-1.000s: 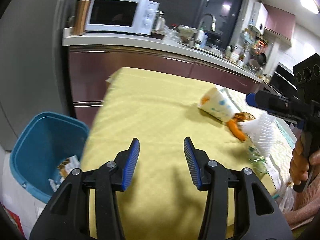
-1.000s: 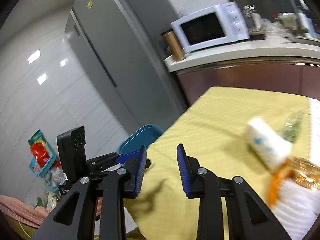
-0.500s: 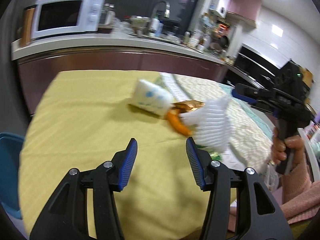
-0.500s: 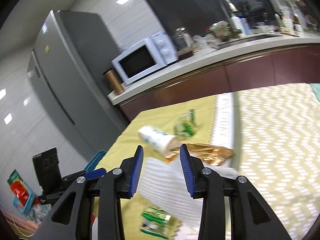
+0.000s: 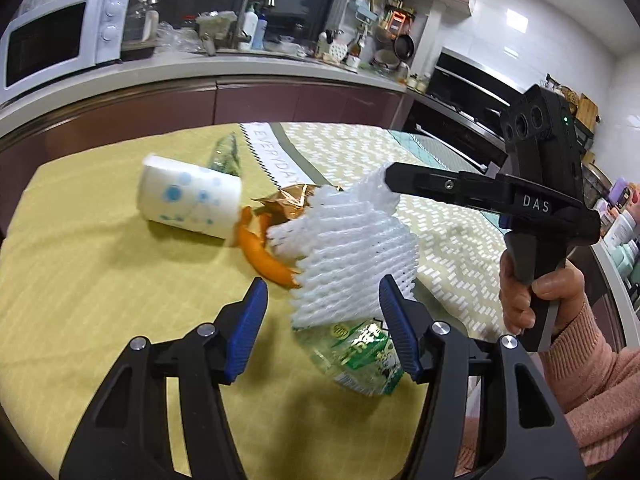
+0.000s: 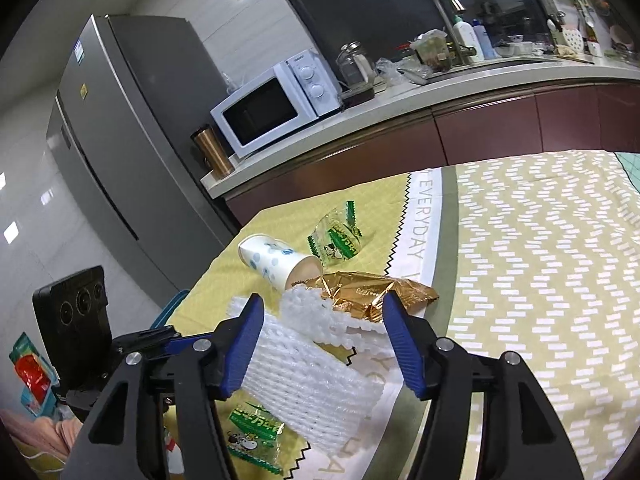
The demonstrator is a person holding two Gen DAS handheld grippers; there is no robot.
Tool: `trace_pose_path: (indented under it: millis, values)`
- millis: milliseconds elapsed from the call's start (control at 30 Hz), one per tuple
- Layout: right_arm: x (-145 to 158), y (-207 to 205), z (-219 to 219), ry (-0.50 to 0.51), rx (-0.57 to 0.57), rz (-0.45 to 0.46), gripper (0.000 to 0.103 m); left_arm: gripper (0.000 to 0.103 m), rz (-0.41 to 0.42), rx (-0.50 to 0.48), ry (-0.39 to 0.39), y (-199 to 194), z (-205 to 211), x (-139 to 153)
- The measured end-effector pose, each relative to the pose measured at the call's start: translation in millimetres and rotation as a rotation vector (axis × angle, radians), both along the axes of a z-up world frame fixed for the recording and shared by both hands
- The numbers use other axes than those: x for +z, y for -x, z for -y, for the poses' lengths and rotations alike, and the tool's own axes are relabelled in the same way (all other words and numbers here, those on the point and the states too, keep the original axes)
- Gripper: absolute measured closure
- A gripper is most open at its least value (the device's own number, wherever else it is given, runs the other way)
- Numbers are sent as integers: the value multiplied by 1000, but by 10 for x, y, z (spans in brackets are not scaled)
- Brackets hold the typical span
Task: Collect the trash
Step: 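Move both open tools back over the table toward the foam netting, then grasp the white foam netting with the left tool while the right tool grasps it too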
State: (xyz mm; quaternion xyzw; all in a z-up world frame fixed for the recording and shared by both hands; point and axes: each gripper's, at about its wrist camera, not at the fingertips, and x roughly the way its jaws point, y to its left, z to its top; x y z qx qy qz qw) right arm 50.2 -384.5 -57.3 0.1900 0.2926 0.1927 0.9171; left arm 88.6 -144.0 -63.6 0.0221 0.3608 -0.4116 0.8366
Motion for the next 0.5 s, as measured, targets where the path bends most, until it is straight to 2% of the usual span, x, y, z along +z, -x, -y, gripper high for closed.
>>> trace_pose_path:
  millis: [67,133,300,333,433,500]
  values:
    - [-26,-23,-13,1,11,-5,44,49,-14,-12,1,-28,56,-15]
    - [-39,-37,-29,6,25,-7,48,57,-17,-18,0,-33,103,-23]
    - [-36,-49,-77,25,53,-9,65,74,-16,-27,-2,-26,148,-26]
    - [-37,-46,-93,33,60,-10,71,78,-17,-29,-2,-29,154,-25]
    - [-18,-19,-133,59,67,-2,87,83,-21,-29,9,-28,151,-6]
    - [7,1,-135,65,67,6,91,85,-16,-26,17,-18,134,10]
